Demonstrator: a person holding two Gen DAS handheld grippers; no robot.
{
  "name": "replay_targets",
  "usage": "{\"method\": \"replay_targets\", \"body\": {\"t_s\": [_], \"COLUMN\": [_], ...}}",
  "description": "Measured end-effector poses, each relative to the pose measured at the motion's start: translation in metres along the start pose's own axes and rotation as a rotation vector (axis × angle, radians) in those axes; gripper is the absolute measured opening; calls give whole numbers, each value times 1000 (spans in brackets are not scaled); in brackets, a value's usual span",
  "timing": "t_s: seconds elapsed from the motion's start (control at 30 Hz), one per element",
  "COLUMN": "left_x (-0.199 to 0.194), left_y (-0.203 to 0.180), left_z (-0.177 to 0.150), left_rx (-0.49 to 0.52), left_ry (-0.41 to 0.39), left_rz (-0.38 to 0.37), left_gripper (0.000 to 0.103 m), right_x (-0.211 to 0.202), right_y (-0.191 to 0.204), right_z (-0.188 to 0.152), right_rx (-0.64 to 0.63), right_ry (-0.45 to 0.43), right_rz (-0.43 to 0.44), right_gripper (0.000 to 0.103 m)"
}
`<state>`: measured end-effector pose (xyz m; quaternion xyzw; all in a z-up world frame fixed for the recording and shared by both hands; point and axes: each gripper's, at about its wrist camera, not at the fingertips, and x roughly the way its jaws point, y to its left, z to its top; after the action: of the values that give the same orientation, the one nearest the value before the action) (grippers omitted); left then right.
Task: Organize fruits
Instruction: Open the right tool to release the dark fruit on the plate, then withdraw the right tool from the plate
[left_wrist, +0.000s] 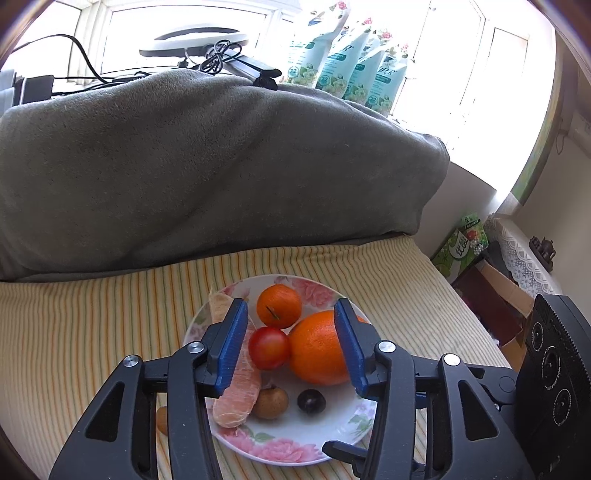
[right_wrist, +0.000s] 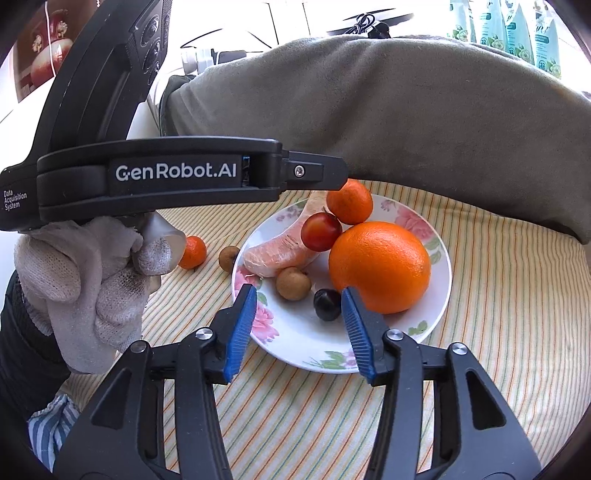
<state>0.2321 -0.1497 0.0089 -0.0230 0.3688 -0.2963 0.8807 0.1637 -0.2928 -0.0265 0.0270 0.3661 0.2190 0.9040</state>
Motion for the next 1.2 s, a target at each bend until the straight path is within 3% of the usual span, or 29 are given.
{"method": "replay_targets", "body": {"t_s": [0.13, 0.17, 0.23, 0.33, 1.2], "left_x": [-2, -3, -5, -6, -48], "left_y": [-2, -2, -3, -3, 2], "left_z": [0, 0, 1, 2, -5], "left_rx": [3, 3, 5, 4, -14], "left_ry": [-6, -9, -15, -13, -70], "left_rz": [-1, 1, 1, 6, 23], "left_gripper": [61, 68, 70, 70, 71], "right_x": [0, -1, -2, -4, -25], "right_y": [0, 0, 1, 4, 22], "right_z": [1, 1, 1, 0, 3], "right_rx": [-2, -3, -6, -12, -6], "right_ry": [-1, 0, -7, -12, -37], "right_rz": [1, 4, 2, 2, -11], "right_gripper": [53, 56, 73, 79, 79]}}
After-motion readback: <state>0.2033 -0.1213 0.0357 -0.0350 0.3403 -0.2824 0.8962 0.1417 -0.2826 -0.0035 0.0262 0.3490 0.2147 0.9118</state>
